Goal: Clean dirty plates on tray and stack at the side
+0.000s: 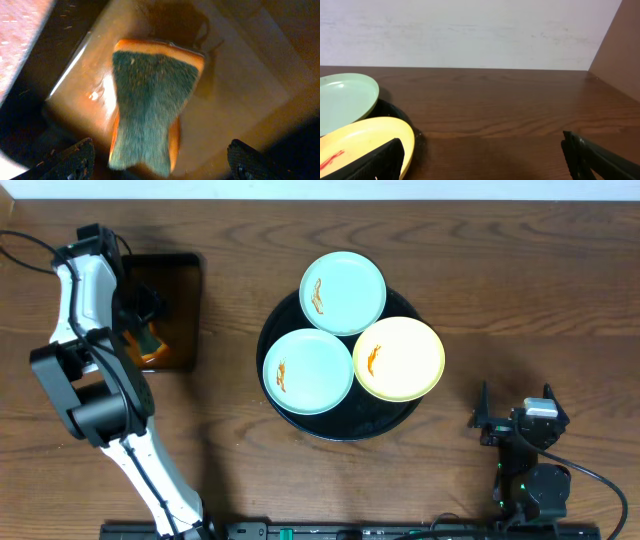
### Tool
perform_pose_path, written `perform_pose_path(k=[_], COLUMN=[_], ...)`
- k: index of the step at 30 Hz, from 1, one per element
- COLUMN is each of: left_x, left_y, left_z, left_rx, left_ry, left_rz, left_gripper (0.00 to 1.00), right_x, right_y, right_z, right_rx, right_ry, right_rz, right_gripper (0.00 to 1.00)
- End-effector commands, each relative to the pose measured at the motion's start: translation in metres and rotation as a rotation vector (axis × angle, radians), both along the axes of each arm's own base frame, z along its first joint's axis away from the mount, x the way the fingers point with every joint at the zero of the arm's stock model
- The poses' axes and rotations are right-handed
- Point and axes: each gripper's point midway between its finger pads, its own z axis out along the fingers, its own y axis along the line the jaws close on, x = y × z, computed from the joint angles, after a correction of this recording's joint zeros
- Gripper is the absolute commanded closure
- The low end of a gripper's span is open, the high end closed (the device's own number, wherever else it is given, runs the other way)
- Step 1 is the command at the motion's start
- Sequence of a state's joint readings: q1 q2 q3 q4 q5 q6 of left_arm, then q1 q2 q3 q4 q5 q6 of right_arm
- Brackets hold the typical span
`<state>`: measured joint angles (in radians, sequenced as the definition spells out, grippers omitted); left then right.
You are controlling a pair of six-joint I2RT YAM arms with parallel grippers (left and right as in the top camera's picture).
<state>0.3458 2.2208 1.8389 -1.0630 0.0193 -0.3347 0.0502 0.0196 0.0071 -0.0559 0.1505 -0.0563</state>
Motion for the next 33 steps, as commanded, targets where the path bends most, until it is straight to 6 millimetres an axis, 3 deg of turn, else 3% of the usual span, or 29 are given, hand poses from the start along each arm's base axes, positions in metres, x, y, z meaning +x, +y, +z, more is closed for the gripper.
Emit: perform_pose_path(k=[1, 6, 11, 26, 27, 31, 33], left_x=[0.000, -0.003, -0.002, -0.018, -0.017, -0.016, -0.015], left_y=[0.011, 0.021, 0.021, 0.013, 0.014, 0.014, 0.015], left_z=[-0.005, -0.013, -0.013, -0.044, -0.044, -0.041, -0.038], left_rx=[0.019, 0.059, 0.060, 0.037, 0.038, 0.041, 0.044], left_ry=[0.006, 0.023, 0.024, 0.060, 0.057, 0.050, 0.043], left_rz=[-0.010, -0.008, -0.044, -0.045, -0.045, -0.044, -0.044], left_gripper=[0.14, 0.14, 0.38, 0.38, 0.40, 0.66, 0.73], right_x=[0.000, 0.000, 0.000, 0.000, 0.000, 0.000, 0.000], right_y=[0.002, 0.002, 0.002, 0.002, 0.002, 0.002, 0.002], right_z=[-0.002, -0.002, -0.002, -0.002, -0.002, -0.002, -0.002], right_rx=[-0.005, -0.005, -0.005, -0.005, -0.005, -0.005, -0.005], right_ry=[0.006, 0.006, 0.006, 0.006, 0.006, 0.006, 0.006], right_rz=[0.008, 0.008, 0.008, 0.008, 0.008, 0.008, 0.008], right_gripper=[0.01, 0.01, 0.01, 0.01, 0.01, 0.01, 0.01])
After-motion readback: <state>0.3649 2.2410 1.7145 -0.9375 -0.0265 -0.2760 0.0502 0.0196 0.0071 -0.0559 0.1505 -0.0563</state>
